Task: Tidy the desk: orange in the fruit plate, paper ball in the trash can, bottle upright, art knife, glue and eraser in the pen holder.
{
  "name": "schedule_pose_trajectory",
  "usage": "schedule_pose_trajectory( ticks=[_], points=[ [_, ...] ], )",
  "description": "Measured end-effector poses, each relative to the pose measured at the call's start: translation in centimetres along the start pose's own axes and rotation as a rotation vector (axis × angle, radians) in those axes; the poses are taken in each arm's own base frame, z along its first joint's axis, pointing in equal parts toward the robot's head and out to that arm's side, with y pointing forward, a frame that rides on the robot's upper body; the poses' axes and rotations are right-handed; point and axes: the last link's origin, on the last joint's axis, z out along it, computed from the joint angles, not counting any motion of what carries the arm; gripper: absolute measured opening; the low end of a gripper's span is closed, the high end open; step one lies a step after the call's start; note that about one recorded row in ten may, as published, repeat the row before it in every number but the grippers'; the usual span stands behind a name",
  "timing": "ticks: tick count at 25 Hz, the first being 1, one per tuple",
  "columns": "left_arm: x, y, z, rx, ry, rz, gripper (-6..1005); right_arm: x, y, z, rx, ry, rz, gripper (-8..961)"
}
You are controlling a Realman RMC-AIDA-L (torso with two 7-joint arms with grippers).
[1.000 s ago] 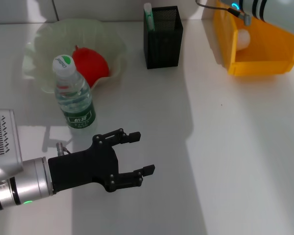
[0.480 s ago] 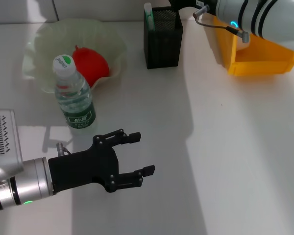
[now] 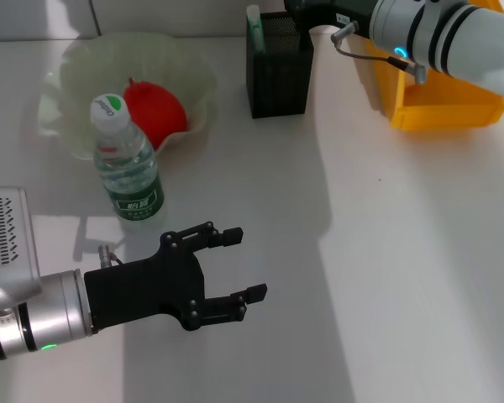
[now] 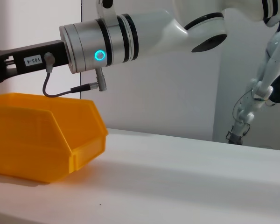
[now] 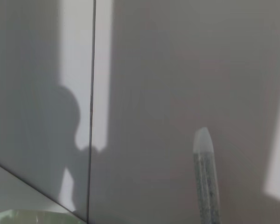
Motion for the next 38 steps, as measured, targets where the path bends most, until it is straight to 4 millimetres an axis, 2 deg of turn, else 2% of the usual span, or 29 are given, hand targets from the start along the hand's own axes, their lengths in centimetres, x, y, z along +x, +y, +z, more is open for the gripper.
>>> schedule_pose_trajectory(
  ticks=[17,22,23,25,26,27,28,29,30,31,34,35,36,37,38],
  points=[
    [0.0,0.0,0.0,-0.002,0.001,0.001,800,0.0,0.2,0.4,-0.009,0.016,-0.041,174],
    [0.0,0.0,0.0,-0.001,0.001,0.002,800,0.0,-0.1,-0.2,-0.001,-0.009,-0.037,343],
    [0.0,0.0,0.0,-0.001,0.001,0.003,800,-0.1,-0.2,-0.6,-0.001,-0.026,-0.032,377],
    [0.0,0.0,0.0,-0.001,0.001,0.005,800,-0.4,-0.2,-2.2,-0.027,-0.096,0.004,376],
    [0.0,0.0,0.0,-0.001,0.001,0.005,800,-0.4,-0.2,-2.2,-0.027,-0.096,0.004,376],
    [0.0,0.0,0.0,-0.001,0.001,0.007,800,-0.6,-0.3,-3.7,-0.058,-0.151,0.043,376],
    [0.0,0.0,0.0,-0.001,0.001,0.007,800,-0.6,-0.3,-3.7,-0.058,-0.151,0.043,388],
    [0.0,0.0,0.0,0.000,0.001,0.008,800,-0.4,-0.2,-4.6,-0.082,-0.176,0.065,399],
    [0.0,0.0,0.0,0.000,0.001,0.009,800,-0.4,-0.2,-6.5,-0.129,-0.230,0.108,411],
    [0.0,0.0,0.0,0.000,0.001,0.009,800,-0.4,-0.2,-6.5,-0.129,-0.230,0.108,423],
    [0.1,-0.1,0.0,0.002,0.004,0.009,800,-0.1,-0.6,-9.3,-0.180,-0.302,0.164,458],
    [0.2,-0.1,0.0,0.003,0.008,0.010,800,0.3,-1.0,-11.2,-0.218,-0.326,0.202,470],
    [0.2,-0.1,0.0,0.003,0.008,0.010,800,0.3,-1.0,-11.2,-0.218,-0.326,0.202,482],
    [0.2,-0.1,0.0,0.003,0.010,0.011,800,1.0,-1.2,-12.9,-0.267,-0.313,0.237,493],
    [0.2,-0.1,0.0,0.002,0.011,0.011,800,1.0,-1.2,-12.9,-0.267,-0.313,0.237,505]
  ],
)
